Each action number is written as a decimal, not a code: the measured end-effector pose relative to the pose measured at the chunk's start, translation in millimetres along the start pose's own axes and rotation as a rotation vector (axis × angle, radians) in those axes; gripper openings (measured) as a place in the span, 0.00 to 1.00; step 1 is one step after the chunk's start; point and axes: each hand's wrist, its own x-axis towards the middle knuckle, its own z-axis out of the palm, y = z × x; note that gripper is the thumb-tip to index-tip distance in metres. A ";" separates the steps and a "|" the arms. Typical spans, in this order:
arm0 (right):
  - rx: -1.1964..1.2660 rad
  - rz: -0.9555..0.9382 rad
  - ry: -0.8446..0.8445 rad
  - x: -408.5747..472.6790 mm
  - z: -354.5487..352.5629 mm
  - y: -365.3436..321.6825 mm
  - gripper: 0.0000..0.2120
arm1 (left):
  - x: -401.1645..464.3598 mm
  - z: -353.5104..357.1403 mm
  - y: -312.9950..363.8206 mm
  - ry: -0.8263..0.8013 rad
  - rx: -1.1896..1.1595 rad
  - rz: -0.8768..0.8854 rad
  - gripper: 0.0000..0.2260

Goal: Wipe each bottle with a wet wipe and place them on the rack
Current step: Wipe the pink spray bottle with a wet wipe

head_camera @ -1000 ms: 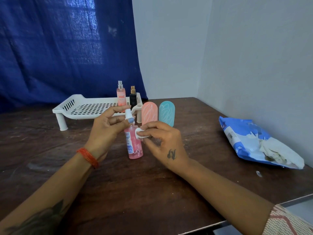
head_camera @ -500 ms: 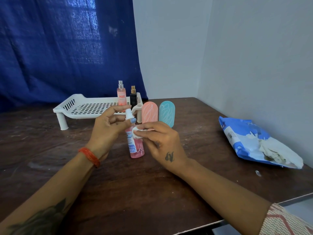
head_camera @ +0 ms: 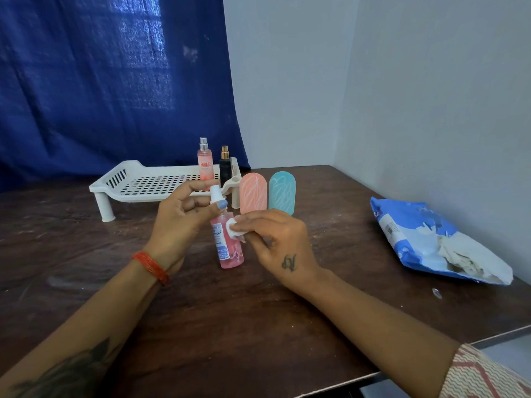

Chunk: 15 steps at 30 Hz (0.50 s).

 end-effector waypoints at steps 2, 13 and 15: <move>0.012 -0.017 -0.012 0.1 -1.1 -0.5 0.07 | -0.2 0.8 -0.3 0.004 0.001 0.006 0.15; 0.160 0.270 -0.005 1.2 4.2 1.4 0.08 | 0.7 -0.2 -1.2 0.008 -0.051 -0.020 0.16; 0.168 0.215 -0.015 1.4 2.4 0.2 0.07 | -0.2 0.4 0.1 0.002 -0.048 -0.018 0.15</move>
